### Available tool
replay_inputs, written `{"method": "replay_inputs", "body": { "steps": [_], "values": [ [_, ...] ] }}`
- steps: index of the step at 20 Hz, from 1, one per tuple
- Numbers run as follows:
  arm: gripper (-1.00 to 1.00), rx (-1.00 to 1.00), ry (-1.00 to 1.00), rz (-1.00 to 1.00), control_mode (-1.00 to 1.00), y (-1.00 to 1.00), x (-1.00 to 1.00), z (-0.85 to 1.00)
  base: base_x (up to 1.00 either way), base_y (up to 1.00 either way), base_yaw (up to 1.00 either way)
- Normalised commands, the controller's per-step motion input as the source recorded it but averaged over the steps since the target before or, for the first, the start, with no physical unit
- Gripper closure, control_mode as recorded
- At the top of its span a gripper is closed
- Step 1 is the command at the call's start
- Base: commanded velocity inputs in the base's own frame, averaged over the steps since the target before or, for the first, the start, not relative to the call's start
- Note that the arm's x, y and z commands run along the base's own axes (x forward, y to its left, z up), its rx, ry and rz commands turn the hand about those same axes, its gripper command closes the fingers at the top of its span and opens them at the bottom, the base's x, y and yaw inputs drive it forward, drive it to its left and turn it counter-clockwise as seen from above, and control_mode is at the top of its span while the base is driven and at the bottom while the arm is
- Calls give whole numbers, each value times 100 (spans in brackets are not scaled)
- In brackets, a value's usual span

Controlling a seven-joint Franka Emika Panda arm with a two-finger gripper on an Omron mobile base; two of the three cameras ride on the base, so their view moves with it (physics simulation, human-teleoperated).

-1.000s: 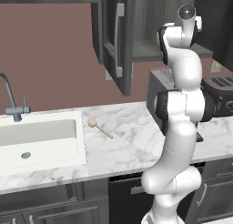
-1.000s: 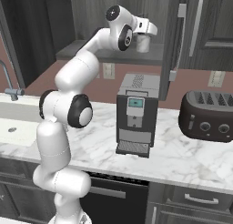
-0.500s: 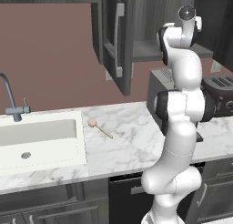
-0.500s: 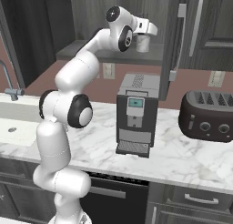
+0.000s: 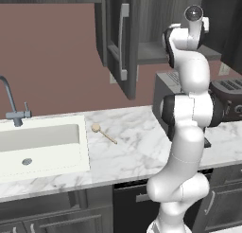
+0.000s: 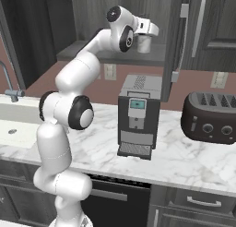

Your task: Locate and retrieve the dish brush and soap dispenser from the cabinet. Place them next to the sink.

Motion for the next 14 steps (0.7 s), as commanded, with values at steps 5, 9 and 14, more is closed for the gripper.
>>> {"method": "replay_inputs", "body": {
  "steps": [5, 9, 14],
  "values": [
    [100, 0, 0, -5, -100, 17, 2, 0, 0, 0, 0],
    [100, 0, -5, -3, -100, 32, 0, 0, 0, 0, 0],
    [100, 0, -11, -2, -100, 33, -6, 3, 0, 0, 0]
  ]
}}
